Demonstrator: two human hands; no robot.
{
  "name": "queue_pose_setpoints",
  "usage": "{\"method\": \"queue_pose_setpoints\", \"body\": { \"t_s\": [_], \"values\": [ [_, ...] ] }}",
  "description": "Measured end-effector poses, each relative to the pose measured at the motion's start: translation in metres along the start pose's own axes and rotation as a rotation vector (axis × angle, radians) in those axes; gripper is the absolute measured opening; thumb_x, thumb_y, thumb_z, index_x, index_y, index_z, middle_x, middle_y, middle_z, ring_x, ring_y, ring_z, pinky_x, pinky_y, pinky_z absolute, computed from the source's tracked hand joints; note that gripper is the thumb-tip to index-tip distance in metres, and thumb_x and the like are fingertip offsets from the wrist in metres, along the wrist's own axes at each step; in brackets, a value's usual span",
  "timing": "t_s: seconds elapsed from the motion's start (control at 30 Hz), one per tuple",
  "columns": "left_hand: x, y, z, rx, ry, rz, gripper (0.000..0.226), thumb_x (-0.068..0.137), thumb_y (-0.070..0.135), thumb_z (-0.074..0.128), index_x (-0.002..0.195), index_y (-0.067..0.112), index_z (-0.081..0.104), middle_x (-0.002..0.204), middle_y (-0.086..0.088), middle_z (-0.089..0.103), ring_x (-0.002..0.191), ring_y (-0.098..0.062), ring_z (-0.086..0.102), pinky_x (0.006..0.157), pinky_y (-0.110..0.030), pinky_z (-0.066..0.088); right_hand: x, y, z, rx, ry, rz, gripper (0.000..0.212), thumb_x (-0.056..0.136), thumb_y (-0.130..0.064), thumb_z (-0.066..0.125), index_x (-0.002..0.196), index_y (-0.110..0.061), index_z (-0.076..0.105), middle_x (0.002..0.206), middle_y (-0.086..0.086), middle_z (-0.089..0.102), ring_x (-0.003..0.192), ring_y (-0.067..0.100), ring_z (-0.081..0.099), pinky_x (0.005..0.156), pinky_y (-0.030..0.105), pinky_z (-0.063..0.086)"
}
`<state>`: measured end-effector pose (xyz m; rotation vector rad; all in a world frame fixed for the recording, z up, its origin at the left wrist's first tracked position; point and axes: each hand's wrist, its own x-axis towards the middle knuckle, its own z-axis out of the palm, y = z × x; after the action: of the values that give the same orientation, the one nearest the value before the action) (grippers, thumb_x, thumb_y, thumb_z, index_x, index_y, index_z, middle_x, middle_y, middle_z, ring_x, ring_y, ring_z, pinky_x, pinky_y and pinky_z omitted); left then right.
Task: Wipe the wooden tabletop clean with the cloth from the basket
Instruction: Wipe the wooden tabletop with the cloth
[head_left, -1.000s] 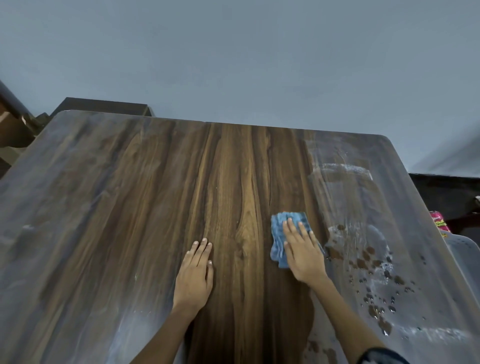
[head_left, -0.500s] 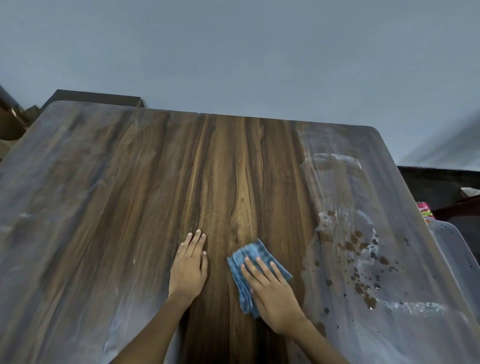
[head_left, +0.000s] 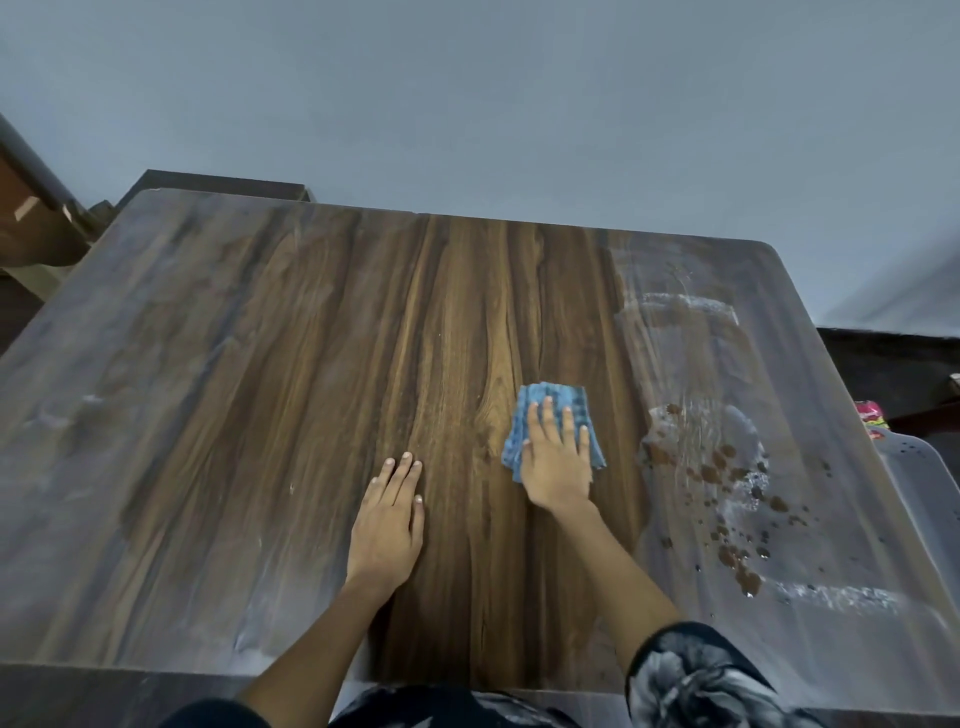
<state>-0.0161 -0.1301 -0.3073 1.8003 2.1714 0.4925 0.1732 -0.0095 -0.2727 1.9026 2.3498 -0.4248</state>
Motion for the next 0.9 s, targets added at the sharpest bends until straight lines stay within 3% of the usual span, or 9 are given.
{"method": "queue_pose_setpoints", "body": {
  "t_s": [0.13,0.2,0.3,0.43,0.53,0.67,0.73,0.83,0.9],
  "values": [
    [-0.004,0.0,-0.001,0.002,0.002,0.004,0.061,0.091,0.039,0.012,0.14,0.011,0.034,0.148,0.0,0.031,0.139,-0.013,0.017,0.113,-0.03,0.014,-0.046,-0.011,0.019,-0.073,-0.04,-0.245,0.064,0.089,-0.039,0.003,0.15,-0.019,0.006,0.158,-0.002,0.004,0.145,0.02,-0.002,0.118,0.041,-0.002],
    [-0.006,0.0,-0.001,0.008,0.006,-0.001,0.06,0.091,0.038,0.012,0.14,0.011,0.035,0.148,-0.001,0.033,0.139,-0.014,0.018,0.113,-0.03,0.015,-0.078,-0.002,0.028,-0.109,-0.036,-0.353,0.062,0.088,-0.036,0.021,0.147,-0.017,0.027,0.154,0.0,0.026,0.143,0.02,0.015,0.115,0.041,0.011],
    [-0.01,0.0,0.0,0.003,0.01,-0.009,0.06,0.092,0.038,0.013,0.139,0.01,0.037,0.147,-0.002,0.034,0.139,-0.014,0.019,0.112,-0.031,0.017,-0.123,0.026,0.034,-0.132,-0.044,-0.396,0.058,0.084,-0.029,0.034,0.141,-0.016,0.04,0.147,-0.001,0.039,0.138,0.016,0.026,0.111,0.036,0.011],
    [-0.015,0.001,0.001,0.017,0.016,-0.026,0.061,0.091,0.038,0.01,0.14,0.011,0.036,0.148,-0.002,0.032,0.139,-0.015,0.018,0.113,-0.032,0.014,-0.133,0.071,0.031,-0.091,0.011,-0.226,0.058,0.089,-0.032,0.031,0.145,-0.018,0.028,0.149,-0.005,0.028,0.14,0.021,0.026,0.115,0.043,0.008],
    [-0.022,0.004,0.003,0.021,0.012,-0.049,0.063,0.09,0.039,0.007,0.141,0.012,0.033,0.15,-0.001,0.028,0.14,-0.013,0.013,0.114,-0.031,0.009,-0.098,0.087,0.019,-0.02,0.029,0.003,0.059,0.094,-0.042,0.008,0.149,-0.022,0.009,0.155,-0.007,0.01,0.144,0.023,0.007,0.116,0.044,0.002],
    [-0.033,0.009,0.006,0.009,0.018,-0.094,0.051,0.096,0.031,0.018,0.142,0.012,0.032,0.151,-0.002,0.027,0.141,-0.016,0.014,0.115,-0.034,0.011,-0.044,0.059,0.003,0.055,0.0,0.158,0.055,0.101,-0.034,0.018,0.151,-0.02,0.0,0.159,-0.002,-0.005,0.145,0.024,-0.005,0.117,0.045,0.0],
    [-0.041,0.013,0.007,-0.002,0.022,-0.106,0.046,0.098,0.024,0.026,0.142,0.011,0.031,0.151,-0.003,0.027,0.141,-0.017,0.013,0.115,-0.035,0.011,-0.037,0.033,0.002,0.067,-0.029,0.117,0.055,0.101,-0.033,0.02,0.15,-0.018,-0.002,0.158,0.0,-0.008,0.145,0.023,-0.007,0.116,0.044,-0.003],
    [-0.052,0.016,0.008,-0.008,0.041,-0.124,0.056,0.093,0.033,0.015,0.141,0.011,0.034,0.15,-0.002,0.029,0.141,-0.017,0.016,0.115,-0.037,0.014,-0.055,-0.006,0.012,0.039,-0.061,-0.082,0.056,0.101,-0.031,0.022,0.151,-0.018,-0.001,0.158,0.001,-0.007,0.145,0.021,-0.008,0.116,0.043,-0.004],
    [-0.058,0.016,0.011,0.003,0.06,-0.135,0.061,0.091,0.036,0.011,0.14,0.011,0.036,0.149,-0.002,0.031,0.14,-0.017,0.019,0.115,-0.037,0.015,-0.081,-0.021,0.026,0.001,-0.043,-0.257,0.055,0.1,-0.03,0.027,0.151,-0.017,0.009,0.159,0.001,0.003,0.146,0.022,0.001,0.116,0.043,-0.002]
  ]
}}
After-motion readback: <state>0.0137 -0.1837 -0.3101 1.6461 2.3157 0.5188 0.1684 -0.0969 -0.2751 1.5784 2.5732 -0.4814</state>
